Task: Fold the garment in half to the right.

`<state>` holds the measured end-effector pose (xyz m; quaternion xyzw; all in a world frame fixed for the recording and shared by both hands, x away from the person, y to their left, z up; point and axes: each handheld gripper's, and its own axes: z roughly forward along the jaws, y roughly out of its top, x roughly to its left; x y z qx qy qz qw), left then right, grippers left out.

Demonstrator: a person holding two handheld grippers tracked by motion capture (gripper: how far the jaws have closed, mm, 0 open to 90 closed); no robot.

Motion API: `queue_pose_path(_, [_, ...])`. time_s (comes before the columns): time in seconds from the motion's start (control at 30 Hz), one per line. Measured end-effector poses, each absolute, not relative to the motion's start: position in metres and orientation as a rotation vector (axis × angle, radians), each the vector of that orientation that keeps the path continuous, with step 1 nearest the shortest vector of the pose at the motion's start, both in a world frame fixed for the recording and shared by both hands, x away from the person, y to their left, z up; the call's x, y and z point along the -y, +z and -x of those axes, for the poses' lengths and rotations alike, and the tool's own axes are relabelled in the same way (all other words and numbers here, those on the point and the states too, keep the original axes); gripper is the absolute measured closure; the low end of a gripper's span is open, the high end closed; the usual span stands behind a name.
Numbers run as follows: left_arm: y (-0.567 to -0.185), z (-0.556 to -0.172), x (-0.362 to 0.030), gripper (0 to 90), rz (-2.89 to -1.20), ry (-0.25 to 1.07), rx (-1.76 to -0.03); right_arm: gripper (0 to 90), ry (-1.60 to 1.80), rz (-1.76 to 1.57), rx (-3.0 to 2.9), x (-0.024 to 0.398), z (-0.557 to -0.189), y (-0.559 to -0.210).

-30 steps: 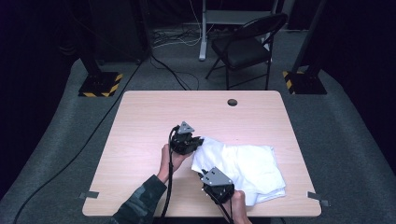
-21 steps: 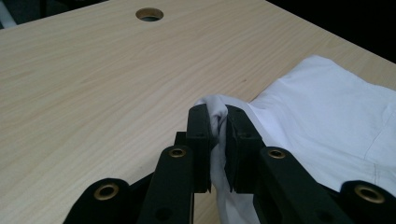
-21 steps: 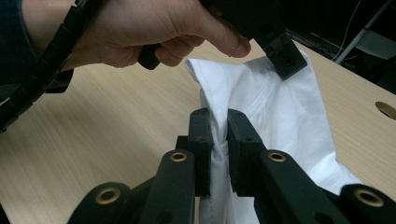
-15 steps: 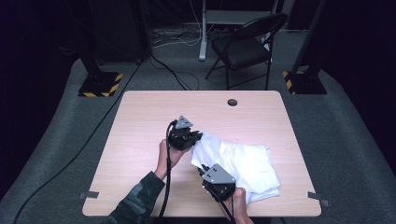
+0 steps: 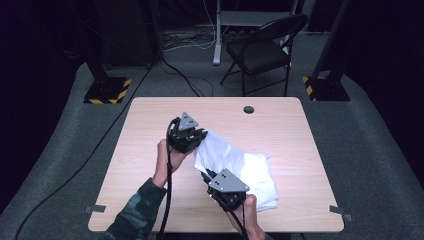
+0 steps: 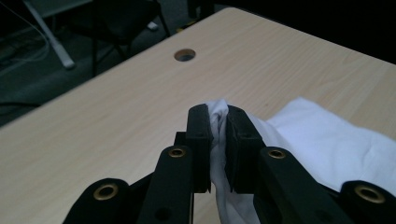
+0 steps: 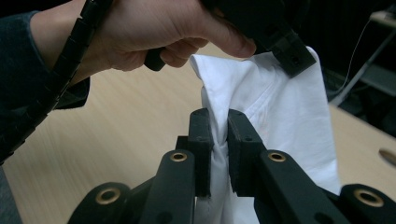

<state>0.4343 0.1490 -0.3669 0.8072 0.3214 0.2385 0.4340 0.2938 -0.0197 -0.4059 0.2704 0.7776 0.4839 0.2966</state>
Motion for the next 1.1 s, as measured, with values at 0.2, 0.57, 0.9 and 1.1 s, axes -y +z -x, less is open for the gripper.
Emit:
queue_pose_path(0.2, [-0.331,-0.425,-0.114,81.0,-2.164,0.754,-0.684,81.2,1.373,-0.77,-2.0,0.037,-0.287,-0.39])
queue_pose_path(0.57, [-0.447,-0.463,-0.013,79.7,-2.513,0.599,-0.66,81.0,1.078,-1.023,-2.209,0.086,-0.309,-0.491])
queue_pose_path(0.9, [-0.486,-0.479,-0.016,71.9,-2.483,0.554,-0.748,80.2,0.961,-1.083,-2.285,0.093,-0.327,-0.521])
queue_pose_path(1.1, [-0.49,-0.483,-0.021,62.6,-2.437,0.541,-0.783,80.1,0.952,-1.075,-2.288,0.092,-0.328,-0.523])
